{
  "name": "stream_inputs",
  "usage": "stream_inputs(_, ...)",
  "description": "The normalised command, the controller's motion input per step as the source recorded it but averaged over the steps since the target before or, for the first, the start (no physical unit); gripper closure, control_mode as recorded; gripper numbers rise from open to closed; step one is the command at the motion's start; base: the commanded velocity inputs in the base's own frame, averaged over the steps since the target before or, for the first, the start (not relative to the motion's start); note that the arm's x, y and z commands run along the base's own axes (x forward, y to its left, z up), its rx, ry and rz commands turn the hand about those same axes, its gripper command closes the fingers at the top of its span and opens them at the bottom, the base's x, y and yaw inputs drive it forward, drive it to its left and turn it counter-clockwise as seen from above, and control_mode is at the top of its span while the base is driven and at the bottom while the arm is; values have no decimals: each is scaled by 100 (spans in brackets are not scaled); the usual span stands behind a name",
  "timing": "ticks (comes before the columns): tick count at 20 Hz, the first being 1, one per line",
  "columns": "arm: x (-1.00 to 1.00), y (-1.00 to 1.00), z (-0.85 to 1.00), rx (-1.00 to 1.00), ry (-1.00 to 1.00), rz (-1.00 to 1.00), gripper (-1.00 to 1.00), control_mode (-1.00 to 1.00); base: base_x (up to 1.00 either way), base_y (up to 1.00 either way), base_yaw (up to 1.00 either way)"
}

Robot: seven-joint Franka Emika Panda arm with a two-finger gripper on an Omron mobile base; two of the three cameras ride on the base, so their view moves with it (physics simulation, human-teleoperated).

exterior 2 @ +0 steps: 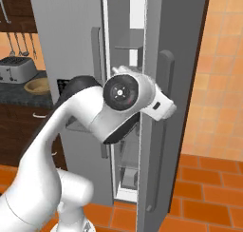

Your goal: Grab a lemon wedge from the fridge and one ice cube from the ice bowl, and put them in the glass of lemonade.

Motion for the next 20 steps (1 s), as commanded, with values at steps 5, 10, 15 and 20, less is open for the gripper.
stream_inputs(5, 2, 100, 15, -47, 8, -5, -100, -100, 0, 0, 0)
stream_inputs(10, 23, 100, 0, -59, 20, -4, -100, -100, 0, 0, 0)
stream_inputs(15, 60, 48, 0, -58, 21, -10, -100, -100, 0, 0, 0)
stream_inputs(20, 81, -29, 0, -35, 13, -20, -100, -100, 0, 0, 0)
